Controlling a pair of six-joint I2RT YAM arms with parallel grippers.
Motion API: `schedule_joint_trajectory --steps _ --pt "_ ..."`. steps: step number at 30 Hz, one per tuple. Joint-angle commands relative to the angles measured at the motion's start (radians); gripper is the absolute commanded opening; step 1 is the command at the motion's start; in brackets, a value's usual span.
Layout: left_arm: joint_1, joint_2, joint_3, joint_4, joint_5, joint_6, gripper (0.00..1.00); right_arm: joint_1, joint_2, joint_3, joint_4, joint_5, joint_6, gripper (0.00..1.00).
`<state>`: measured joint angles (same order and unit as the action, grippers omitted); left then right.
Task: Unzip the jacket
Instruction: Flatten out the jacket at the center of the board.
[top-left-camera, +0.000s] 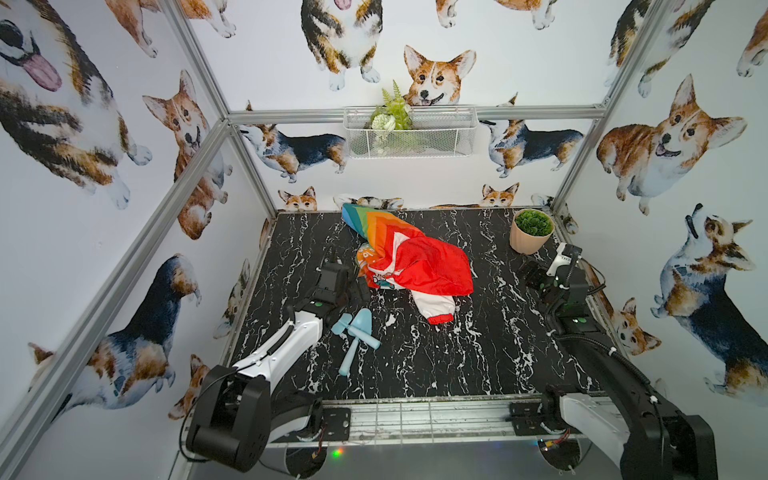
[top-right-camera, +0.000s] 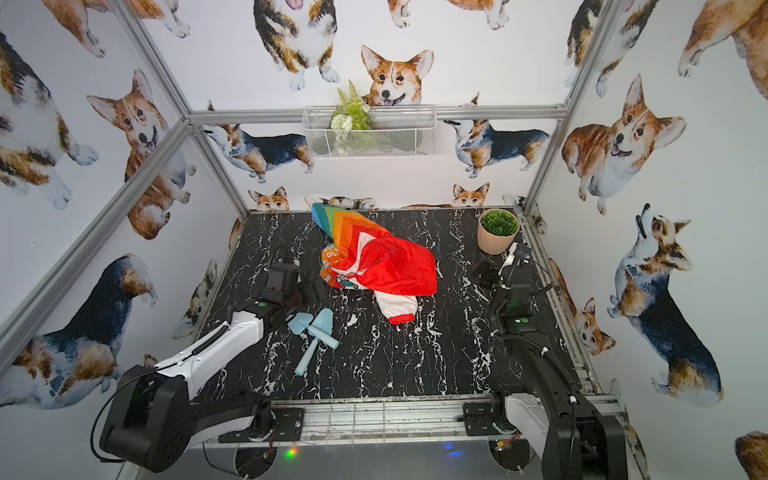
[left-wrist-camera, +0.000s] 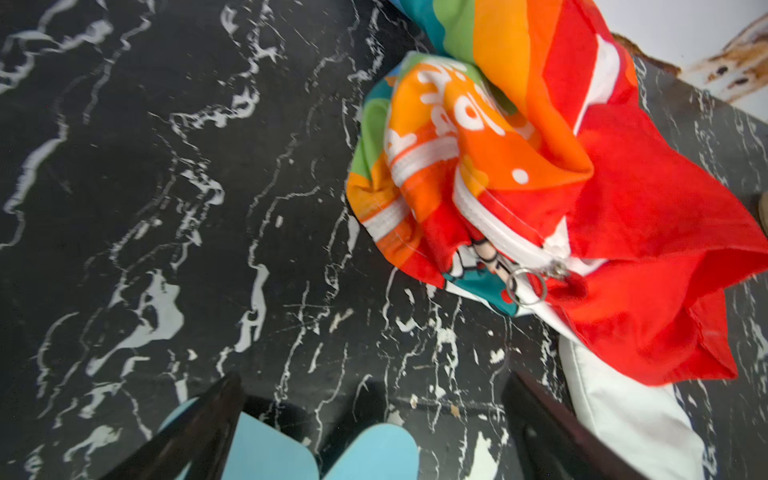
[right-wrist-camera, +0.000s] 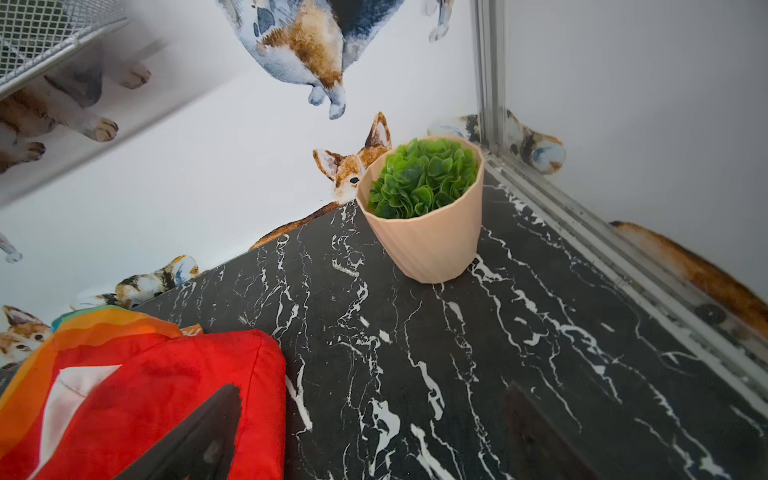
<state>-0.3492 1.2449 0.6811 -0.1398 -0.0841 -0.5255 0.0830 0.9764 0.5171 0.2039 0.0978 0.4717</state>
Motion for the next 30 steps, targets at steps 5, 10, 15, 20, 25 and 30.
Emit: schedule_joint_trajectory --steps 5,10,15,20,25,30 --pt "-0.053 0.067 0.024 0.086 0.141 0.022 1.0 0.009 0.339 0.238 -0.262 -0.515 0.132 0.99" --pt "-0.053 0.093 0.031 0.112 0.192 0.019 1.0 0.054 0.616 0.414 -0.366 -0.595 0.092 0.89" --pt "-0.052 0.106 0.043 0.153 0.234 0.005 1.0 0.1 0.854 0.572 -0.41 -0.615 0.076 0.76" --pt "-0.033 0.164 0.092 0.172 0.269 -0.019 1.0 0.107 0.98 0.67 -0.441 -0.587 0.065 0.72" --pt "-0.012 0.2 0.121 0.184 0.298 -0.026 1.0 0.107 1.038 0.732 -0.465 -0.579 0.05 0.72" --pt "0.018 0.211 0.123 0.183 0.304 -0.025 1.0 0.107 1.094 0.777 -0.475 -0.609 0.055 0.68"
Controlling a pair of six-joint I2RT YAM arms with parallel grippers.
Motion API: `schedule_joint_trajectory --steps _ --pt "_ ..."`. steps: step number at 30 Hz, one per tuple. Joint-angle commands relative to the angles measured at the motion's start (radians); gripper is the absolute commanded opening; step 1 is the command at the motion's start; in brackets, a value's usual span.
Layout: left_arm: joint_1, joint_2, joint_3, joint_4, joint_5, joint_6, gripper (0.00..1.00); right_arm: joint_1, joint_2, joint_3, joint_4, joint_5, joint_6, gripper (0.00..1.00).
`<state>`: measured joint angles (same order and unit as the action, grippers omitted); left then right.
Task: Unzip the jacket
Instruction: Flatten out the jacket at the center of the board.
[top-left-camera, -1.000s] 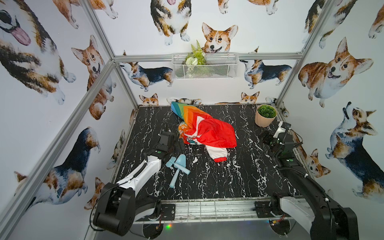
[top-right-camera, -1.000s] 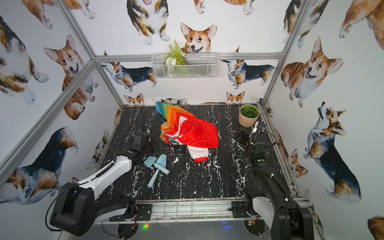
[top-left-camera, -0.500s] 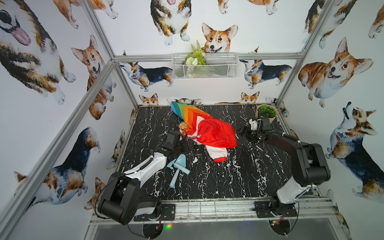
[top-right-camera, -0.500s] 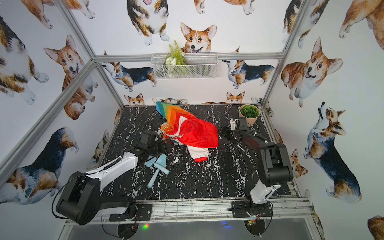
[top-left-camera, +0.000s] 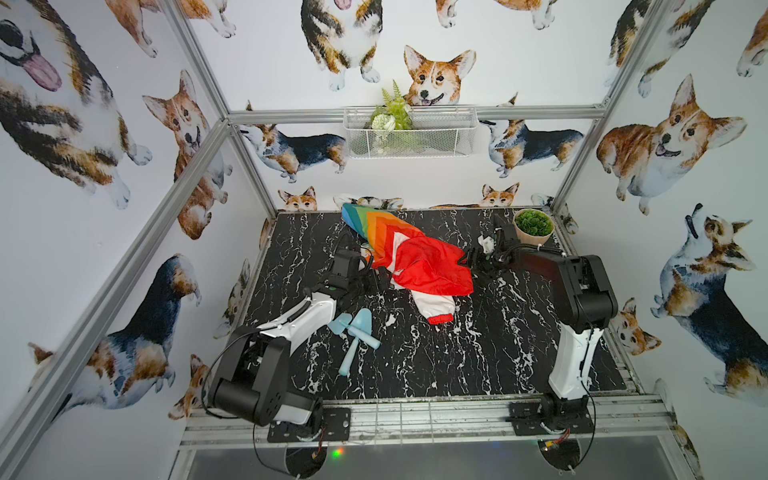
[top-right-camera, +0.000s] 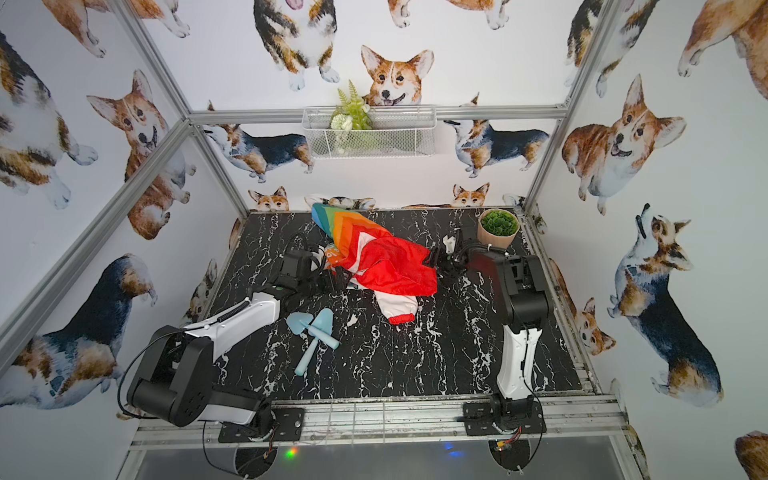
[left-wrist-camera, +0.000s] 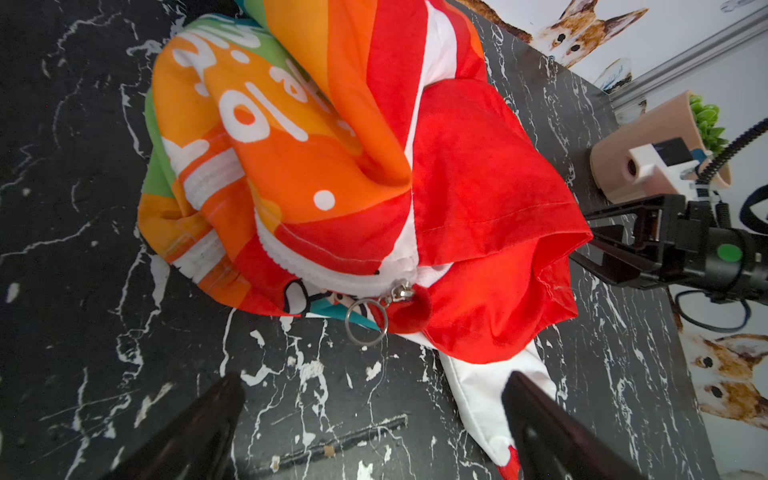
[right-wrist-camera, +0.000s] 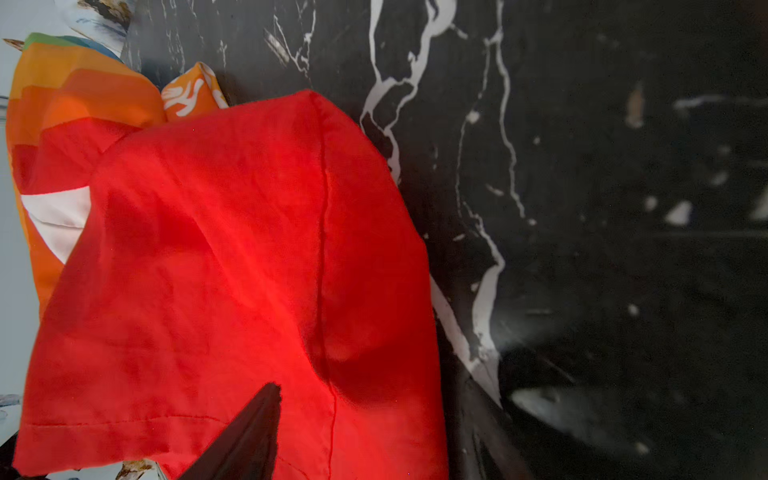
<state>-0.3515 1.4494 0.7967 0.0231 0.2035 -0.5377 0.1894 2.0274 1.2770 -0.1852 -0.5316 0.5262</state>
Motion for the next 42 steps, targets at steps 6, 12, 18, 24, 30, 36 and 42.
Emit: schedule_joint_trajectory --steps 6,12,18,24,30,36,42 --pt "0.083 0.01 -0.008 0.06 0.069 -0.032 1.0 0.002 0.083 0.045 -0.071 -0.034 0.015 0.5" --pt "0.13 0.022 -0.018 0.079 0.102 -0.051 1.0 0.001 0.068 0.048 -0.05 -0.034 0.023 0.27" --pt "0.157 -0.008 -0.037 0.081 0.099 -0.044 1.0 0.006 -0.013 0.022 0.005 -0.06 0.065 0.0" --pt "0.173 -0.082 -0.061 0.08 0.067 -0.038 1.0 0.041 -0.227 -0.017 -0.03 0.04 0.052 0.0" --pt "0.175 -0.135 -0.034 -0.004 -0.013 -0.009 1.0 0.079 -0.486 -0.05 -0.126 0.175 0.006 0.0" --pt "0.175 -0.119 0.009 -0.038 -0.028 0.007 1.0 0.079 -0.757 -0.165 -0.176 0.339 0.02 0.0" --pt "0.148 -0.026 0.109 -0.081 -0.024 0.014 1.0 0.002 -1.049 -0.32 -0.246 0.514 0.096 0.0"
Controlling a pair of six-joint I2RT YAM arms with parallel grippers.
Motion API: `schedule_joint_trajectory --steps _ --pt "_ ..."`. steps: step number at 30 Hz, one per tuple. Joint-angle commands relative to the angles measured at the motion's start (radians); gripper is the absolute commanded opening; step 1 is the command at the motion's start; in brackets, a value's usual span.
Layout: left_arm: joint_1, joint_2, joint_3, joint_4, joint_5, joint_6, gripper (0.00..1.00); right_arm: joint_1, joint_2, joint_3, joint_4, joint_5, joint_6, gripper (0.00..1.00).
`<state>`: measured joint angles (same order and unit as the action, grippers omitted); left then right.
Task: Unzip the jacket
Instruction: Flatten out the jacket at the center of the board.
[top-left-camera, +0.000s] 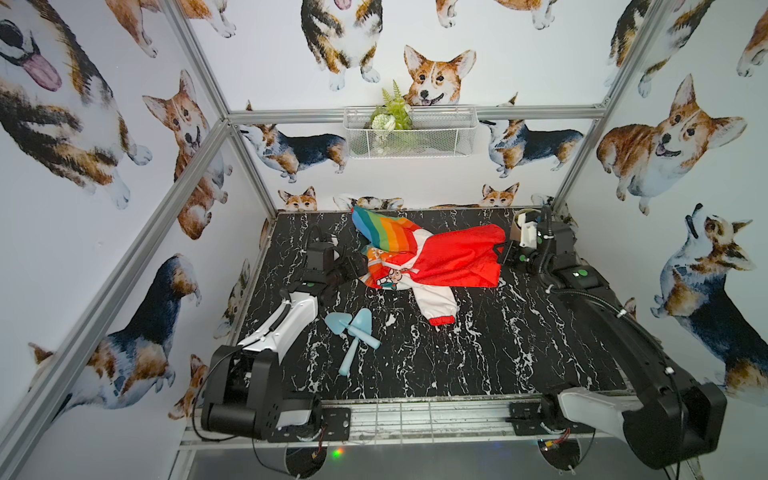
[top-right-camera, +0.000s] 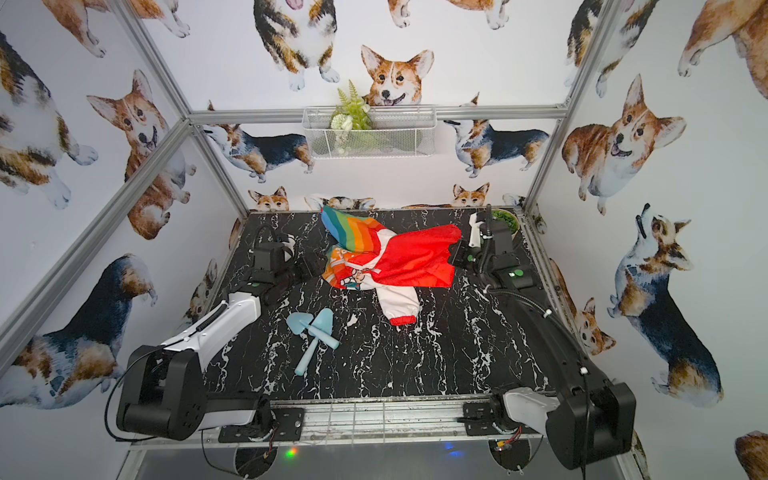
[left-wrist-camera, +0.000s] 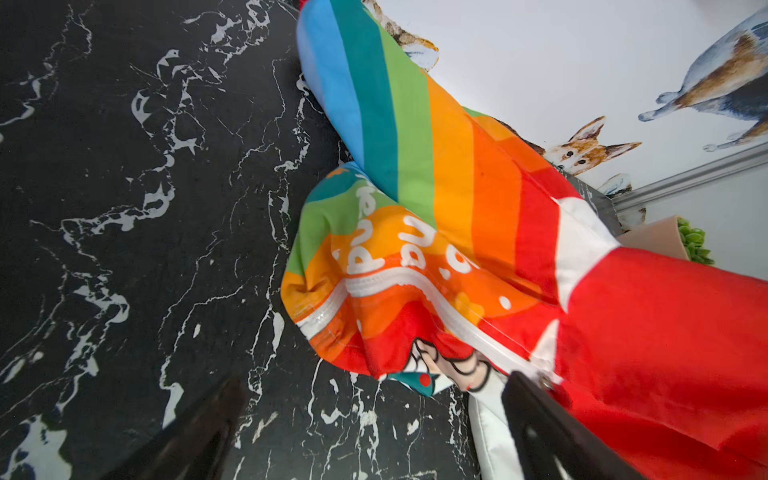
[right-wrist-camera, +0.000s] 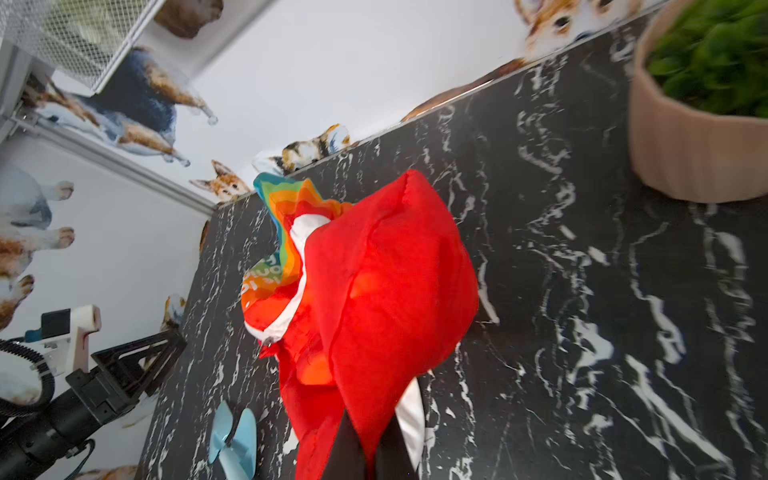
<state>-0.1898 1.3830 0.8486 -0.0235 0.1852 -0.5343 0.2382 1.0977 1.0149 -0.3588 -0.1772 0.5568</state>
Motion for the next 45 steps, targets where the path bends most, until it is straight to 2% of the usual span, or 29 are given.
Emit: schedule_joint_trajectory --steps 1,5,10,14,19,24,27,34,38,41,45 --pt "-0.021 0.06 0.07 -0.042 -0.007 0.011 1.0 -0.07 -0.154 -0.075 -0.094 0.182 0.077 0.0" --pt "-0.037 0.165 0.145 -0.055 0.009 0.008 0.96 -0.149 -0.299 -0.128 -0.211 0.307 0.092 0.0" --pt "-0.06 0.29 0.248 -0.059 0.043 0.003 0.93 -0.15 -0.374 -0.147 -0.291 0.338 0.04 0.0" --pt "-0.123 0.435 0.398 -0.086 0.053 0.003 0.92 -0.15 -0.367 -0.168 -0.269 0.242 0.022 0.0" --pt "-0.211 0.651 0.67 -0.168 0.043 -0.005 0.92 -0.142 -0.29 -0.196 -0.225 0.061 0.003 0.0" --pt "-0.24 0.824 0.908 -0.289 -0.053 -0.081 0.92 -0.048 -0.217 -0.213 -0.202 0.048 -0.033 0.0" --pt "-0.237 0.87 0.954 -0.287 -0.07 -0.128 0.92 -0.009 -0.195 -0.224 -0.184 0.051 -0.029 0.0" --pt "-0.214 0.978 1.049 -0.205 0.07 -0.204 0.88 -0.003 -0.181 -0.24 -0.151 0.023 -0.024 0.0" --pt "-0.192 1.031 1.059 -0.113 0.155 -0.285 0.8 -0.004 -0.183 -0.243 -0.147 0.012 -0.02 0.0" --pt "-0.186 1.067 1.088 -0.106 0.174 -0.306 0.76 -0.004 -0.191 -0.245 -0.15 0.012 -0.017 0.0" --pt "-0.184 1.092 1.113 -0.092 0.196 -0.321 0.65 -0.002 -0.197 -0.251 -0.151 0.017 -0.016 0.0"
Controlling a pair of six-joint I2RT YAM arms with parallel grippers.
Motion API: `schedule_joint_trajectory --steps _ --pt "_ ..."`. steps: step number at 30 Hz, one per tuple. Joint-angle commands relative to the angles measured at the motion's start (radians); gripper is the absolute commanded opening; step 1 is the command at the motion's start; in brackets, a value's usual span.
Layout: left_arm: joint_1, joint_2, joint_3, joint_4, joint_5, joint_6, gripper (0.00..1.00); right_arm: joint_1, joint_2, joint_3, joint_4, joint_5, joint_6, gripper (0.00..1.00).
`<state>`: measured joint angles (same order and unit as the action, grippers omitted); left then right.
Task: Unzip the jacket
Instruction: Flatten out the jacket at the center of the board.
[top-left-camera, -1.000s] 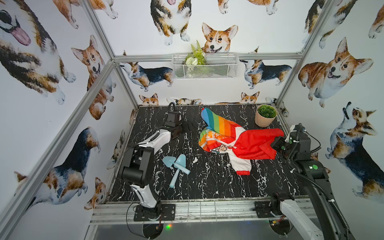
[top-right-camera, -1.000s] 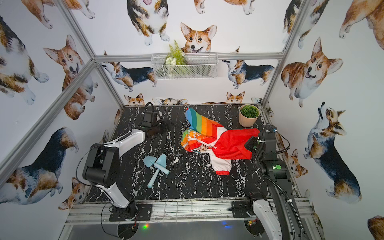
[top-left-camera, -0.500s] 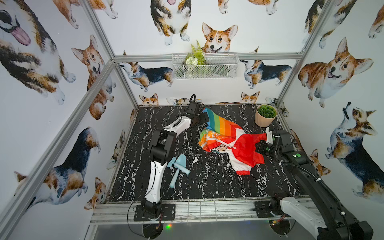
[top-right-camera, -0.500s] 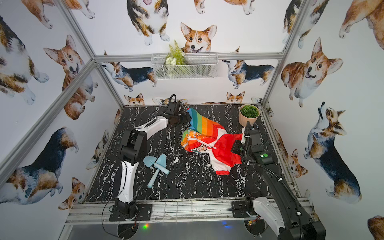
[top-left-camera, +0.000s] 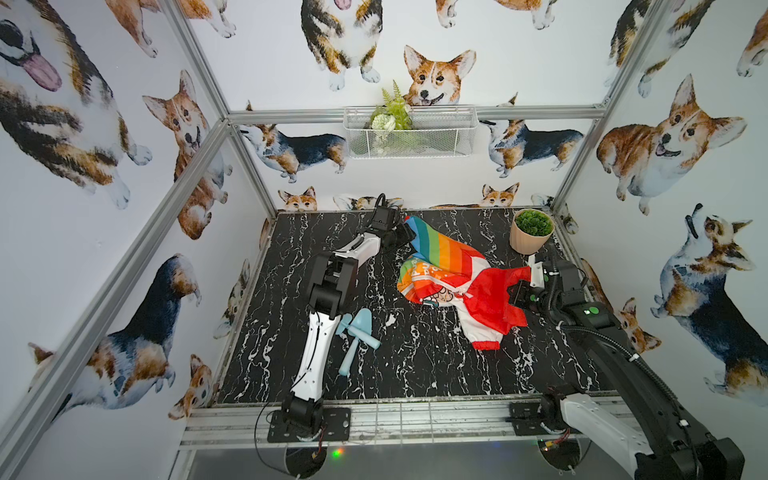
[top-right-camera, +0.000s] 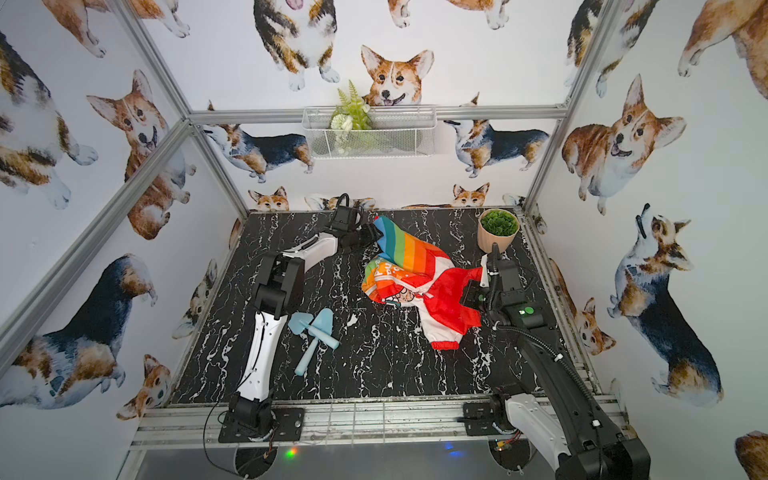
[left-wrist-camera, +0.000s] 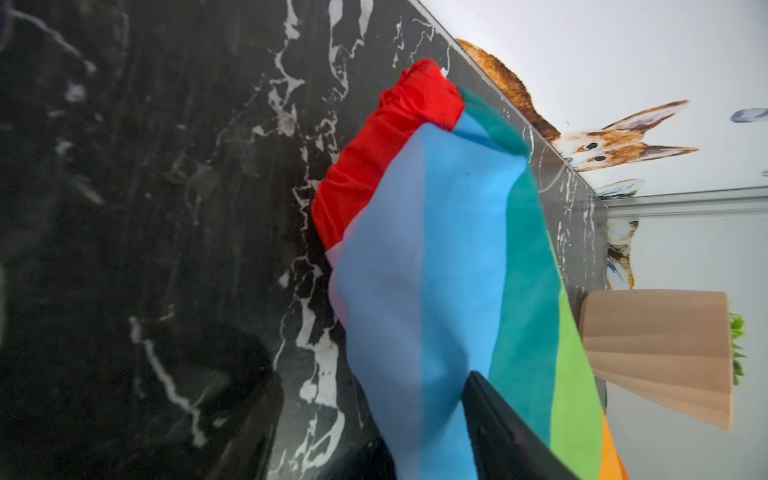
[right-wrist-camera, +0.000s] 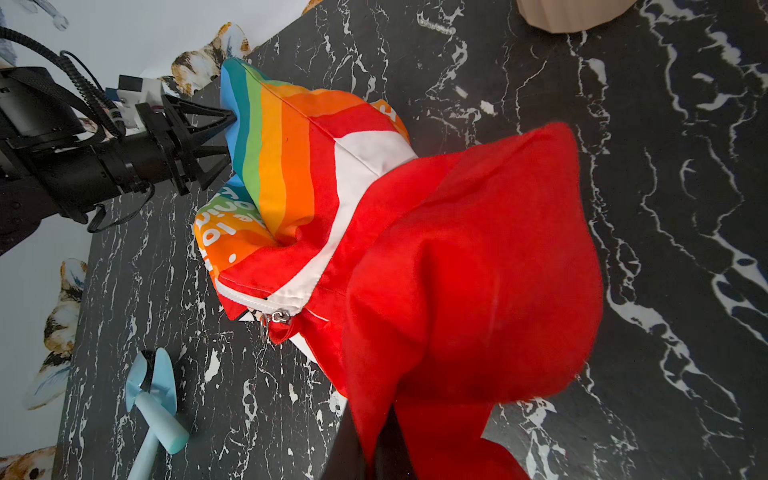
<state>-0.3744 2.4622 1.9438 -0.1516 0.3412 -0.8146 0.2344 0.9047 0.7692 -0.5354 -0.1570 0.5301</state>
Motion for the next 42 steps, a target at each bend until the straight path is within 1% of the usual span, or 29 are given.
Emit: schedule_joint_trajectory --steps 1,3,7,9,14,18,23,27,30,31,34,36,39,42 --pt "0.0 0.016 0.024 0.041 0.045 -0.044 0.6 0.002 -0.003 -0.006 0.028 -0.001 0.01 0.0" --pt "0.0 0.02 0.033 0.048 0.057 -0.047 0.51 0.002 -0.001 -0.009 0.031 -0.001 0.013 0.0" --pt "0.0 0.021 0.057 0.045 0.074 -0.035 0.25 0.002 0.009 -0.01 0.035 0.002 0.013 0.0" --pt "0.001 0.006 0.06 0.032 0.07 -0.021 0.19 0.002 0.013 -0.01 0.032 0.014 0.014 0.0" --pt "0.01 -0.092 0.042 -0.039 0.005 0.064 0.0 0.003 0.01 0.018 -0.003 0.089 0.028 0.0" --pt "0.018 -0.227 -0.033 -0.067 -0.042 0.136 0.0 0.002 0.001 0.058 -0.022 0.157 0.059 0.0" --pt "0.018 -0.476 -0.217 -0.057 -0.106 0.197 0.0 0.0 0.012 0.132 -0.019 0.233 0.114 0.0" --pt "0.018 -0.672 -0.416 -0.033 -0.144 0.203 0.0 -0.001 0.043 0.207 -0.011 0.295 0.097 0.0" --pt "0.016 -0.795 -0.574 0.009 -0.145 0.188 0.0 -0.021 0.076 0.257 0.001 0.35 0.07 0.0" --pt "0.015 -0.84 -0.609 0.016 -0.15 0.189 0.0 -0.038 0.087 0.27 0.009 0.344 0.067 0.0" --pt "0.001 -0.941 -0.719 0.024 -0.178 0.19 0.0 -0.115 0.139 0.312 0.035 0.273 0.061 0.0" --pt "-0.026 -0.994 -0.778 0.024 -0.199 0.203 0.0 -0.147 0.192 0.349 0.04 0.247 0.042 0.0" --pt "-0.088 -1.038 -0.862 0.038 -0.238 0.219 0.0 -0.158 0.279 0.384 0.038 0.246 0.017 0.0" --pt "-0.163 -1.036 -0.955 0.097 -0.256 0.225 0.0 -0.159 0.324 0.356 0.084 0.215 -0.006 0.0"
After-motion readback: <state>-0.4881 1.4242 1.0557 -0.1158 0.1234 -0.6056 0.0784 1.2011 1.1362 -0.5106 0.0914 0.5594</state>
